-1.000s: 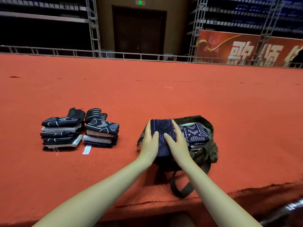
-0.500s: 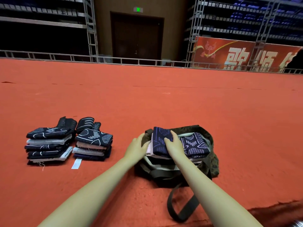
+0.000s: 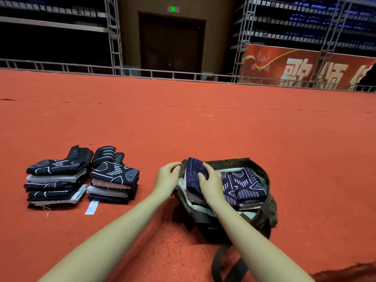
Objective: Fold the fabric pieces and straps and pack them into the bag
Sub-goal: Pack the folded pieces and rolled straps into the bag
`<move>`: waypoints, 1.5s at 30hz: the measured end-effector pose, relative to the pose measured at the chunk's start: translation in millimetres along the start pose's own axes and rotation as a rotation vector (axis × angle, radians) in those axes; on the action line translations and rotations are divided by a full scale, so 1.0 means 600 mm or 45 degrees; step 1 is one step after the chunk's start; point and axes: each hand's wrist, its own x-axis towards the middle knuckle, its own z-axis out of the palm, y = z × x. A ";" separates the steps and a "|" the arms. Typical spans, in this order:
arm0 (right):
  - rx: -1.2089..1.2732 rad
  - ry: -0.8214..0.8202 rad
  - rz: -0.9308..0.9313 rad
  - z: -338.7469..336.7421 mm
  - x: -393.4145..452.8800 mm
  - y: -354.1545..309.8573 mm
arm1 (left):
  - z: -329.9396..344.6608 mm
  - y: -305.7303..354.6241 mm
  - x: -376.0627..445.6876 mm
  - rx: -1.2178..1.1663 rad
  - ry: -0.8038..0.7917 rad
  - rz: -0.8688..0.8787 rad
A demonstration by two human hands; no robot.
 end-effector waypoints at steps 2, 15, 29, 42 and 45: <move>-0.145 -0.077 -0.006 0.000 -0.004 0.008 | -0.011 -0.004 0.003 0.015 0.039 -0.026; -0.439 -0.124 -0.027 -0.010 -0.004 0.013 | -0.032 0.026 -0.001 0.109 -0.025 0.208; -0.524 -0.094 -0.472 0.001 -0.030 0.045 | -0.037 0.033 0.010 0.108 -0.004 0.140; -0.489 -0.204 -0.412 -0.016 -0.026 0.030 | -0.053 0.012 0.005 0.436 -0.164 0.142; -0.369 -0.083 -0.457 -0.032 -0.045 0.030 | -0.075 -0.004 -0.004 0.552 -0.320 0.105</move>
